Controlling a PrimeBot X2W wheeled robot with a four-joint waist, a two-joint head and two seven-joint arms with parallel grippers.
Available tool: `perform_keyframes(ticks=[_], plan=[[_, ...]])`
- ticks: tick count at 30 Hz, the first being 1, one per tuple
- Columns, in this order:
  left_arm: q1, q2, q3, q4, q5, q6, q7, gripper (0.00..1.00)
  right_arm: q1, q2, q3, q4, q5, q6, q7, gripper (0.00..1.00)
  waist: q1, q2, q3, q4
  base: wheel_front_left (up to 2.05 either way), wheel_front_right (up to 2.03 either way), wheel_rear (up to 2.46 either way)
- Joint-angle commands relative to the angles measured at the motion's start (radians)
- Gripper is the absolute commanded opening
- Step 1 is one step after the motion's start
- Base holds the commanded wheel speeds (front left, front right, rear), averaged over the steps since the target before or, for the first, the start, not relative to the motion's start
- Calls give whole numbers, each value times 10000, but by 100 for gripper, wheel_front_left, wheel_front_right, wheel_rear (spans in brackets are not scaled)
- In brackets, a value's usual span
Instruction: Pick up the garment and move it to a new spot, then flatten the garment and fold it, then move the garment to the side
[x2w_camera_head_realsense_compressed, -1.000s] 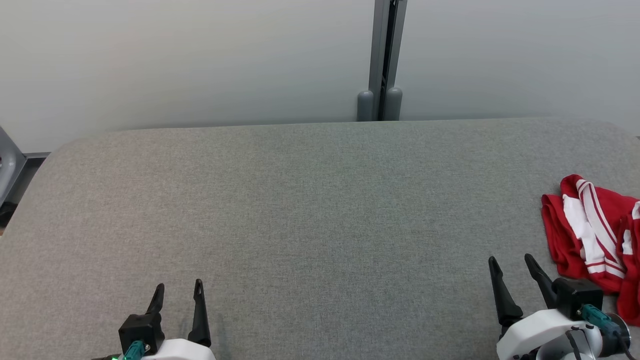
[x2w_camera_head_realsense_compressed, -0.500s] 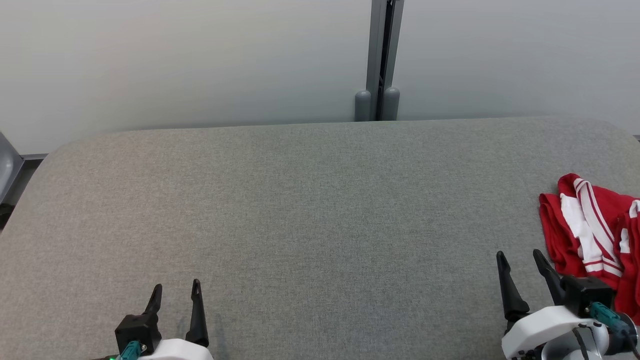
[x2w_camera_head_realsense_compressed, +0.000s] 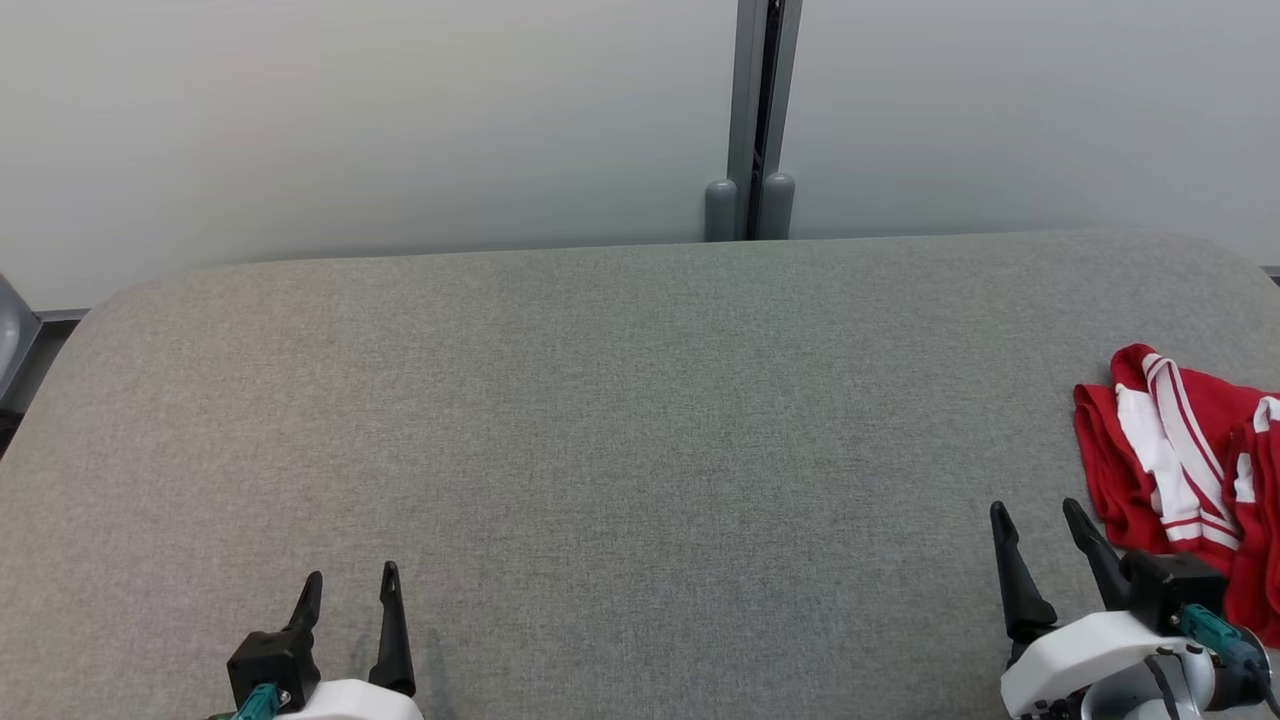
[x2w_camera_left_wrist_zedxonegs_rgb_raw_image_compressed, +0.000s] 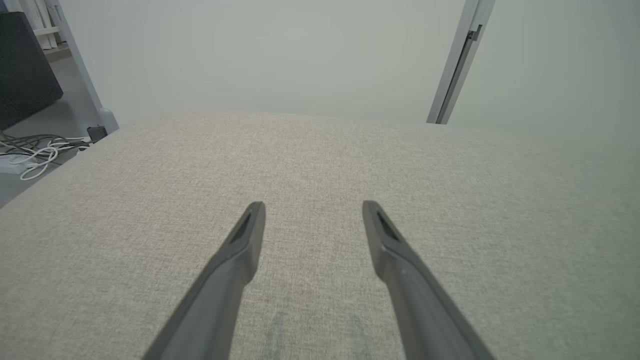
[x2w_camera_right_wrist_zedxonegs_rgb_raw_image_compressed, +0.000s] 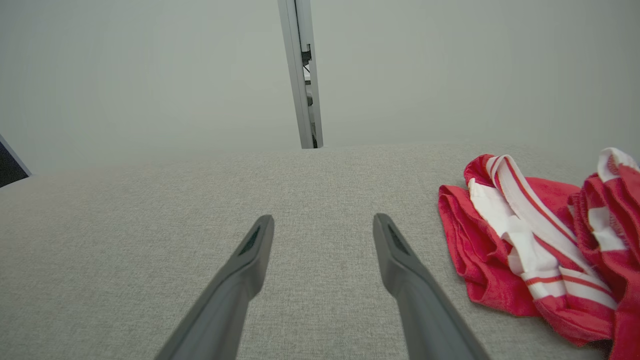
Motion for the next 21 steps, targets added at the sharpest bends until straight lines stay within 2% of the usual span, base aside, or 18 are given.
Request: perform_keyframes(ticks=[1,19,20,21], plan=[[42,48,44,22,-17,-53,-46,100,9,-53,10,12,-14,-4,-44,100,0,0,-6,-8,0,0,0],[-65,9,-3,23,-1,-54,-6,100,-64,-13,-8,-12,-31,0,-7,100,0,0,21,-21,0,0,0],[158,-40,-28,182,-1,-47,31,0,200,75,3,165,-7,0,17,0,0,0,23,-22,0,0,0],[158,-40,-28,182,-1,-47,31,0,200,75,3,165,-7,0,17,0,0,0,23,-22,0,0,0]])
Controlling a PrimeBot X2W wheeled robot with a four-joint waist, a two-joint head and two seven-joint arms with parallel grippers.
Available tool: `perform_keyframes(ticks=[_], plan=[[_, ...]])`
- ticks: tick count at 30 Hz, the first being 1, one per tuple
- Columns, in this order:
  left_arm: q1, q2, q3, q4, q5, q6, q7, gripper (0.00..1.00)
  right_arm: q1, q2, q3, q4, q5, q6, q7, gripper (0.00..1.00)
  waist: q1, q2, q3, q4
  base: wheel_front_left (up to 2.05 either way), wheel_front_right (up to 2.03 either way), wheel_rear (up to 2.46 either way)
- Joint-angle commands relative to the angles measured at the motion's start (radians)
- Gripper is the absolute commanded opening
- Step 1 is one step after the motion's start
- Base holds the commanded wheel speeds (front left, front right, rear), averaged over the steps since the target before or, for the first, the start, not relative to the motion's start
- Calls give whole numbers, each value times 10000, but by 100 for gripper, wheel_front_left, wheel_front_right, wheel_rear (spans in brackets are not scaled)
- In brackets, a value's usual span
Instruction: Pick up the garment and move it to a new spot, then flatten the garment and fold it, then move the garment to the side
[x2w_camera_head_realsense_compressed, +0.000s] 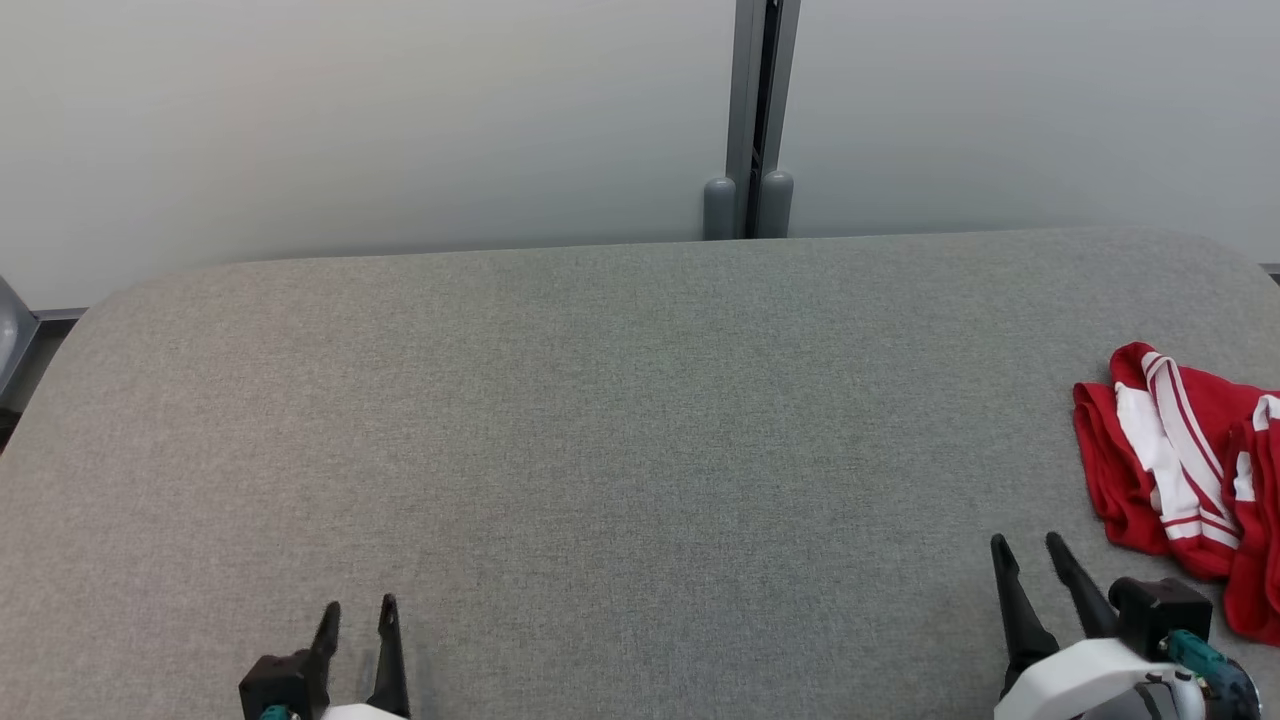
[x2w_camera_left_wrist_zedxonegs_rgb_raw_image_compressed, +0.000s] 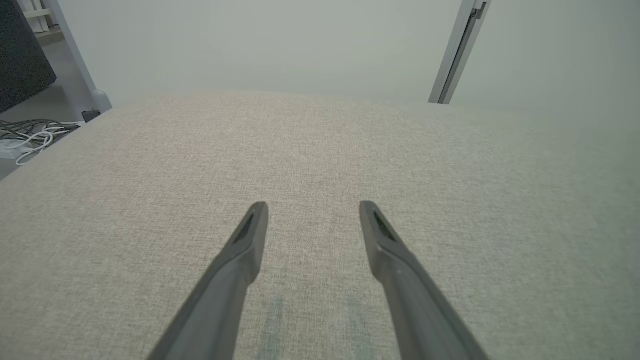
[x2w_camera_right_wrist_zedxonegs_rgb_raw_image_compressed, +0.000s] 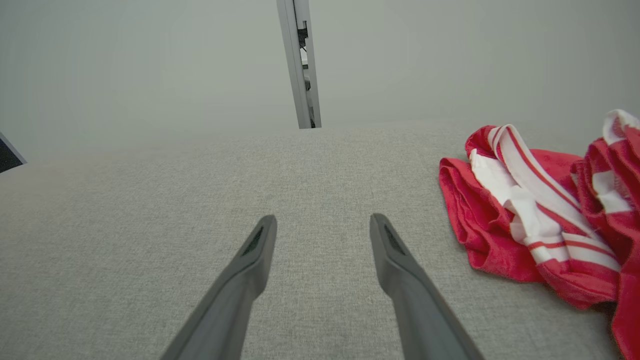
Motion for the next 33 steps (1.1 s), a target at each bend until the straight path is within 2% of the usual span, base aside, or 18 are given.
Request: perform_keyframes(ticks=[1,21,33], plan=[[9,-4,0,23,-2,-1,11,0,8,6,2,22,2,0,3,0,0,-1,0,0,0,0,0],[-272,11,577,-517,-3575,-601,990,0,68,-19,-278,-708,3828,0,997,0,0,-1,7,-10,0,0,0],[-409,25,849,-825,-5320,-898,1453,0,104,-41,-388,-1107,5697,0,1462,0,0,-1,10,-15,0,0,0]])
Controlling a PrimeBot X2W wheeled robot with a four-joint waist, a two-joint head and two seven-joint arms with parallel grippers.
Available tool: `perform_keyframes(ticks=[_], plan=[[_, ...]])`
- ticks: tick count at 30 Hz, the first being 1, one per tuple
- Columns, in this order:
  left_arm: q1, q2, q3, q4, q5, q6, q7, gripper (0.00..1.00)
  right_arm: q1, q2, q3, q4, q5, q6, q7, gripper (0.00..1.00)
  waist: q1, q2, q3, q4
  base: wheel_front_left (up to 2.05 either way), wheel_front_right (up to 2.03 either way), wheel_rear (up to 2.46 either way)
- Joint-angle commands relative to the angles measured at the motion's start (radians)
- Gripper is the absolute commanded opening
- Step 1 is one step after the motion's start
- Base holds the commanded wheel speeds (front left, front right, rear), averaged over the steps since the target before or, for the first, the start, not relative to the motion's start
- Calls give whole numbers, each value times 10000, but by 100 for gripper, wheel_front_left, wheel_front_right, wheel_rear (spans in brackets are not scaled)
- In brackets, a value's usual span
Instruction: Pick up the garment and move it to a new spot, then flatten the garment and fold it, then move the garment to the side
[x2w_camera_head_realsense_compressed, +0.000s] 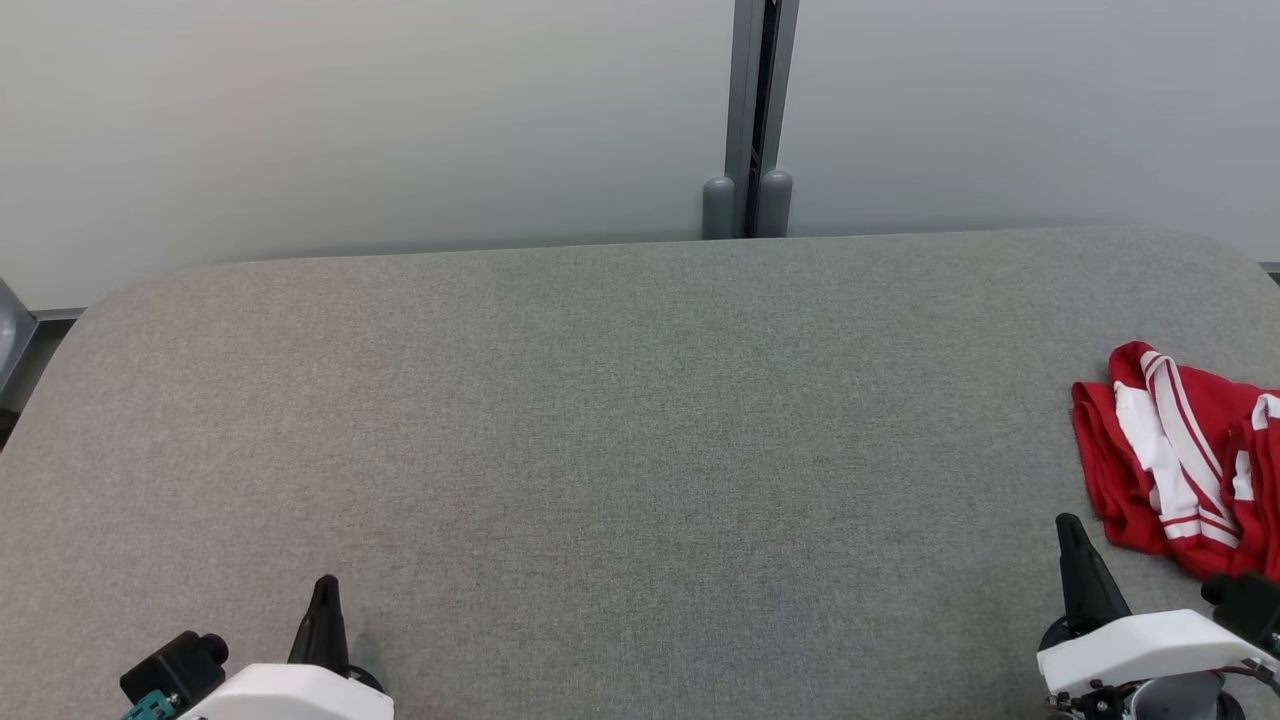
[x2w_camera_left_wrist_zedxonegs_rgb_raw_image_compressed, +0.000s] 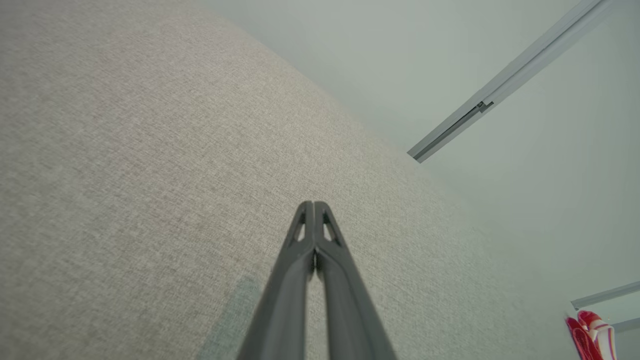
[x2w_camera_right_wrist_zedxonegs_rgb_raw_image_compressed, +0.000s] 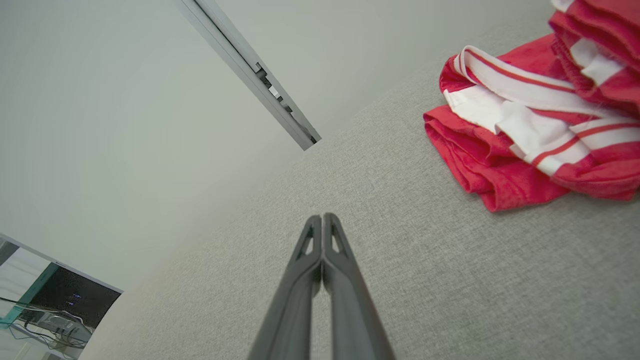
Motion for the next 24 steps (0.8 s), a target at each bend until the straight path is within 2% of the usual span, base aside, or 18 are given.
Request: perform_keyframes(ticks=[1,24], plan=[[-314,59,102,-198,-330,-92,59,0,-97,-95,-41,-215,355,-1,93,0,0,0,0,0,0,0,0],[-525,81,528,-649,-2975,-544,775,0,-54,-128,-237,-798,3192,-1,827,0,0,0,7,-11,0,0,0]])
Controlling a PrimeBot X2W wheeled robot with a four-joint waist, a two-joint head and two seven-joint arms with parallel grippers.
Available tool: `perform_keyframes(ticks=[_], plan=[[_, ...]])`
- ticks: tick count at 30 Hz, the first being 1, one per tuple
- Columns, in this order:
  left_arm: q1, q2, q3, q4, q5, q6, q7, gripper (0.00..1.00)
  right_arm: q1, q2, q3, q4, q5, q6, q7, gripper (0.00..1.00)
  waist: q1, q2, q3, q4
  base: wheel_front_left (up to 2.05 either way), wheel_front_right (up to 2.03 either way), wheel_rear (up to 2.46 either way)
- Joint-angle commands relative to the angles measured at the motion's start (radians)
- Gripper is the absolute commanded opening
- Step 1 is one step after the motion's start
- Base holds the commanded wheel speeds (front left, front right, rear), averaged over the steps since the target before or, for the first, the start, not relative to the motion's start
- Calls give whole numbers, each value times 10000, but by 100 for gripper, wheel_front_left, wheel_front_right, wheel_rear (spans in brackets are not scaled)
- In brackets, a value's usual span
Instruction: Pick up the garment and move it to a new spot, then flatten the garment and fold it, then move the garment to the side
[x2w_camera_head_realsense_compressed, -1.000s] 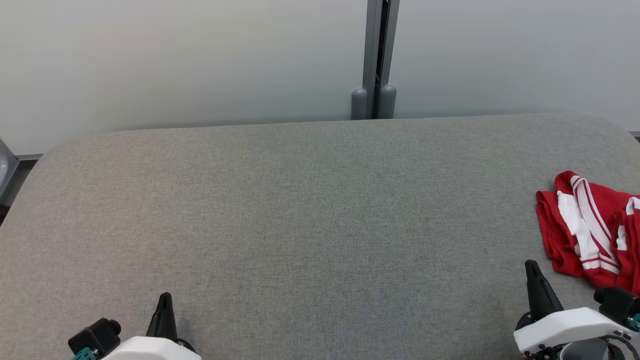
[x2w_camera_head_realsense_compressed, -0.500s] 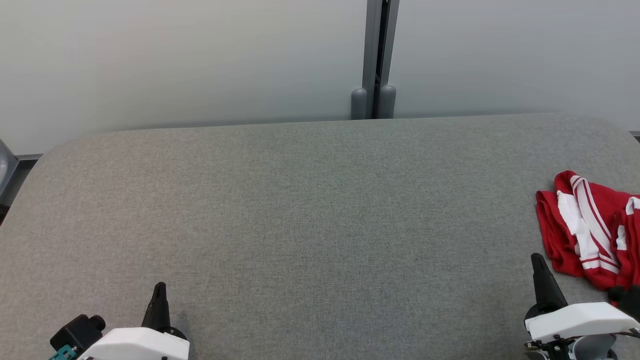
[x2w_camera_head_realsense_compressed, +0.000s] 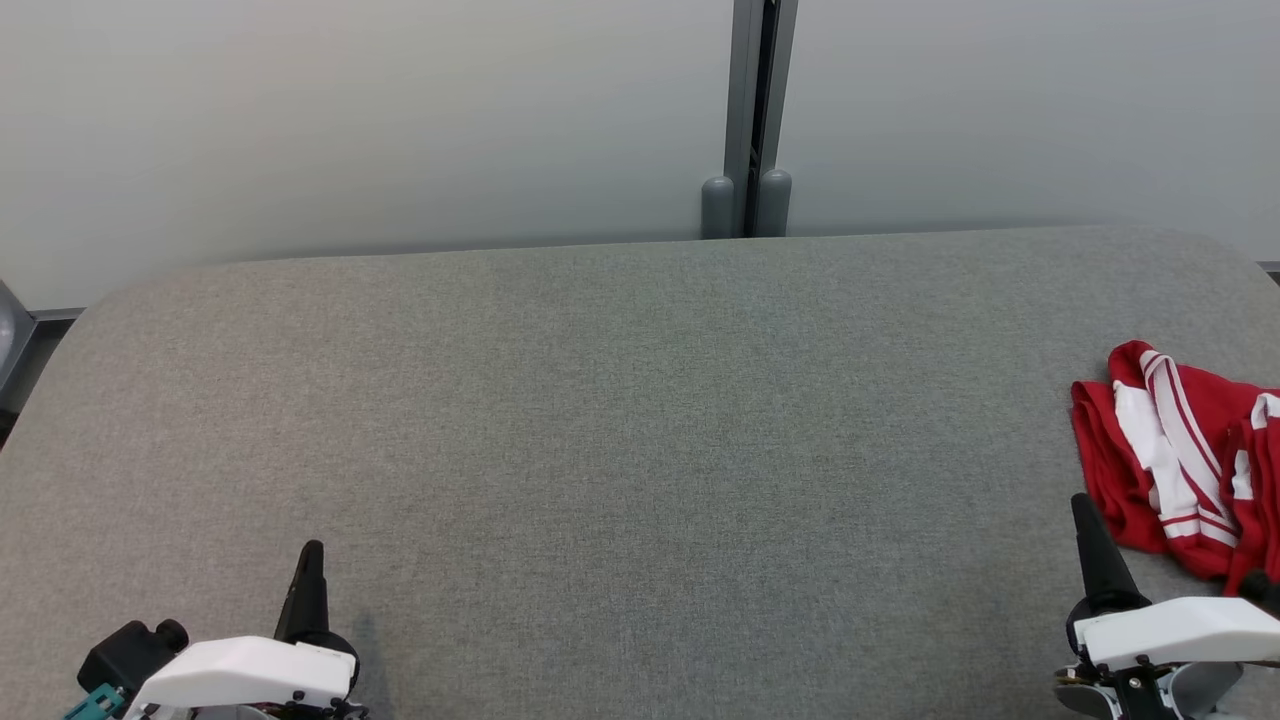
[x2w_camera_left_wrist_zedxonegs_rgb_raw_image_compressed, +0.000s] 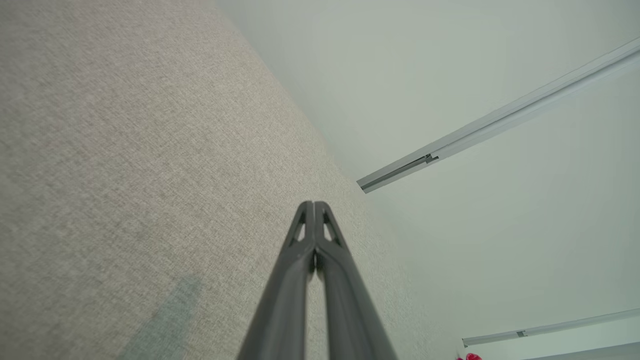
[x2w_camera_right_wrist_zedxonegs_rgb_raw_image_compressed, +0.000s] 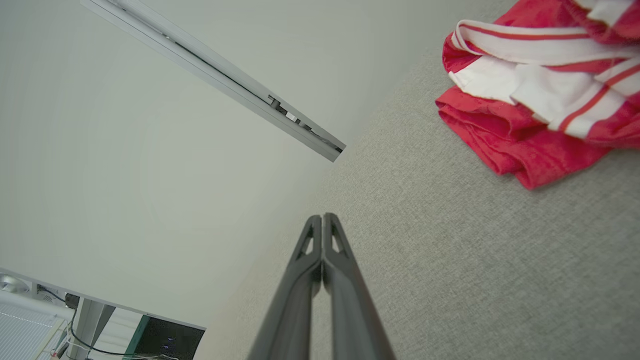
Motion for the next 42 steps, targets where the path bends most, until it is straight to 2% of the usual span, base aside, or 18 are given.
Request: perform_keyframes(ticks=[1,42], plan=[[-265,65,96,-167,-288,-93,57,0,-53,-94,-51,-181,325,1,100,0,0,0,0,0,0,0,0],[-532,92,669,-769,-3877,-704,1038,0,23,-140,-319,-969,4178,1,1084,0,-1,0,13,-19,0,0,0]])
